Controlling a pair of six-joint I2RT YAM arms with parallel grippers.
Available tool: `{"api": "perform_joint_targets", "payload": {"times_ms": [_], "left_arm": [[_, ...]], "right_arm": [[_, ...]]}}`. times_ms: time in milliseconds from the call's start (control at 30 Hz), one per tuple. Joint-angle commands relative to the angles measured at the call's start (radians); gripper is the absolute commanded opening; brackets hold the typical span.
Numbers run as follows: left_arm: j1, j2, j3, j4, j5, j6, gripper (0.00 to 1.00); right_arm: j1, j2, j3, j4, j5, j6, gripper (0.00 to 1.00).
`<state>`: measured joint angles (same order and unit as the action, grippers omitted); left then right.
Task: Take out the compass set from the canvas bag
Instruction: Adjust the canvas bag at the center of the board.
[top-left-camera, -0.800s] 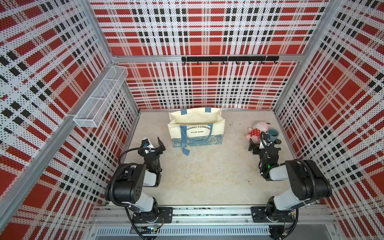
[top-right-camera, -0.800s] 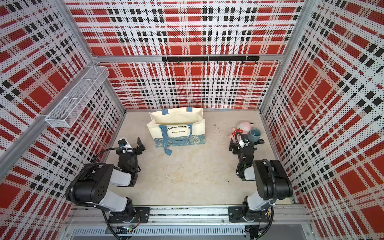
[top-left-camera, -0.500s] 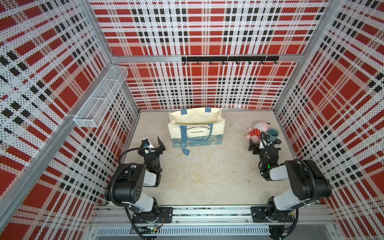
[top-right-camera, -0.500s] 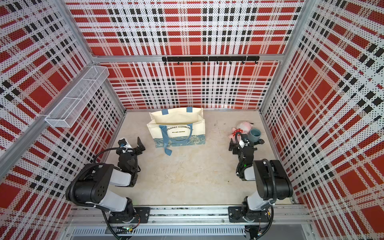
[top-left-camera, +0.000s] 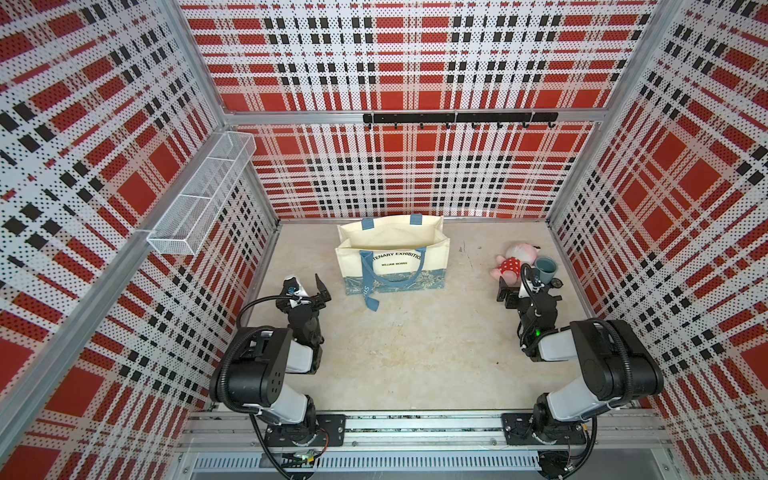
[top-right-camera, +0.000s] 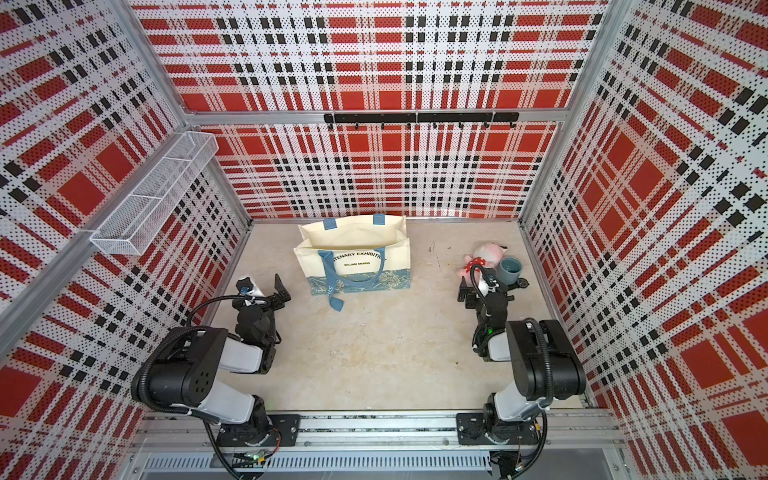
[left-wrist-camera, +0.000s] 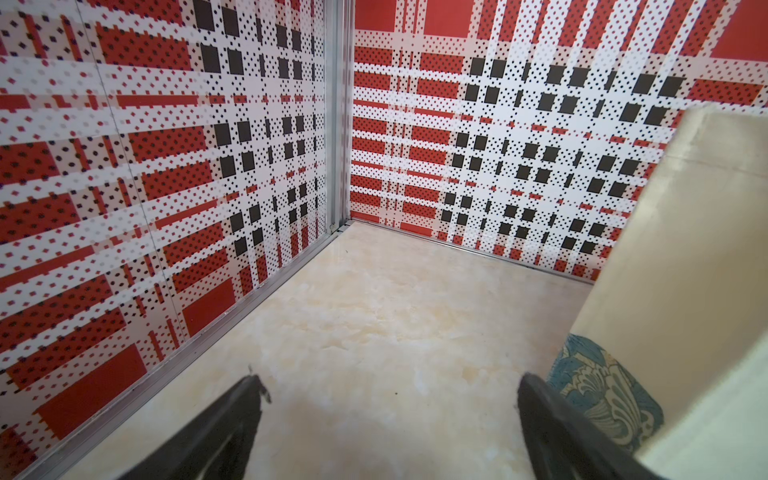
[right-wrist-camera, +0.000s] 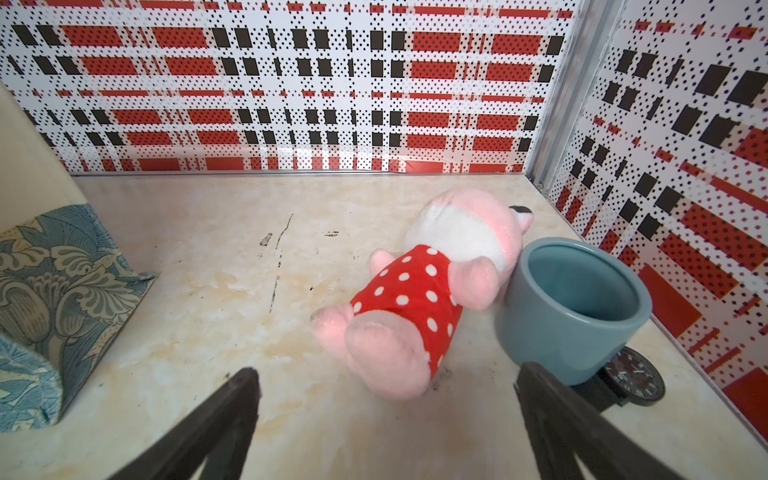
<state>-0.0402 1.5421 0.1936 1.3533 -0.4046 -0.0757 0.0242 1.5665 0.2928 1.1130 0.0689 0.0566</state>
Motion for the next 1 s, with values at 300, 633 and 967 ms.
{"api": "perform_joint_targets", "payload": {"times_ms": [300,633,967], "left_arm": [[-0.155,-0.338,0.538,-0.948,0.038,0.02,0.98],[-0.251,0.075,1.276,-1.455,0.274,0.117,0.98],[-0.276,0.181,1.355,-1.512,0.277,0.178,0.98]], "right_arm": [[0.211,-0.302,0.321,-0.733,0.019,0.275,1.0],[0.443,-0.082,0.812,-1.114,-0.065,0.368,1.0],[0.5,0.187,1.197,-1.359,0.16,0.31,1.0]]}}
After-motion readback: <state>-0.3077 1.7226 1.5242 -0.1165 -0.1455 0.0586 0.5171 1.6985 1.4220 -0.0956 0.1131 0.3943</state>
